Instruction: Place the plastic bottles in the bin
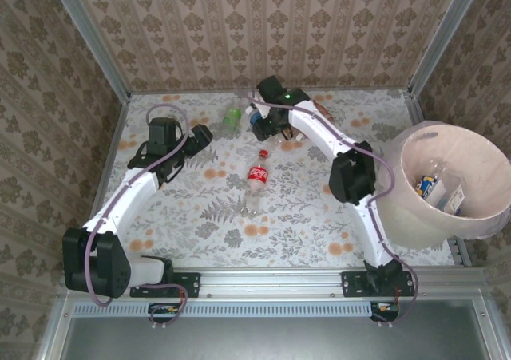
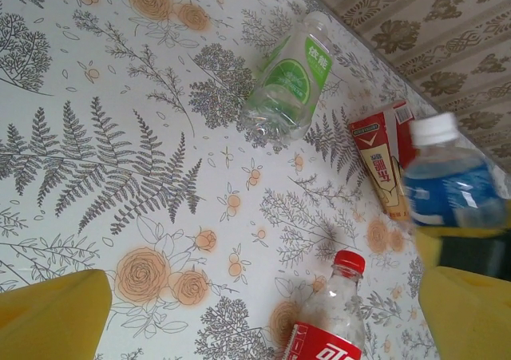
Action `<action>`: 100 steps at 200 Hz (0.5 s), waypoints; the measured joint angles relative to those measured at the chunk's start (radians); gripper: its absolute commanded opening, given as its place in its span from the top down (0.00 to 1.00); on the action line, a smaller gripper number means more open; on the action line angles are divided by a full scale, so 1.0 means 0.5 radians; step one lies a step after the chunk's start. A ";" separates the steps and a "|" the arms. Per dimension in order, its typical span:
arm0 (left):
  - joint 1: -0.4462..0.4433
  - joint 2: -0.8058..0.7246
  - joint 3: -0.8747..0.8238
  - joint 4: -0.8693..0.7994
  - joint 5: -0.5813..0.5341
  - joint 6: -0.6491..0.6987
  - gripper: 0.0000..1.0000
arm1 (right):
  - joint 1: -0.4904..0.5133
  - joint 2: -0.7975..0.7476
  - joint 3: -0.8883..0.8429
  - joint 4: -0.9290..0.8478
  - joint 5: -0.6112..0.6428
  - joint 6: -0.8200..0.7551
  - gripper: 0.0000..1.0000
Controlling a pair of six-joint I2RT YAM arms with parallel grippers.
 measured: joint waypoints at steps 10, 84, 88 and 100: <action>0.000 0.005 0.000 0.002 0.002 0.000 0.00 | 0.000 -0.137 -0.133 0.055 0.002 0.002 0.45; -0.001 0.117 0.001 0.069 0.149 -0.009 0.00 | -0.001 -1.003 -0.864 0.389 0.063 0.054 0.47; -0.001 0.121 0.001 0.075 0.158 -0.011 0.00 | -0.002 -1.057 -0.900 0.410 0.065 0.058 0.47; -0.001 0.138 0.001 0.107 0.188 -0.017 0.00 | -0.008 -1.220 -0.991 0.464 0.068 0.069 0.48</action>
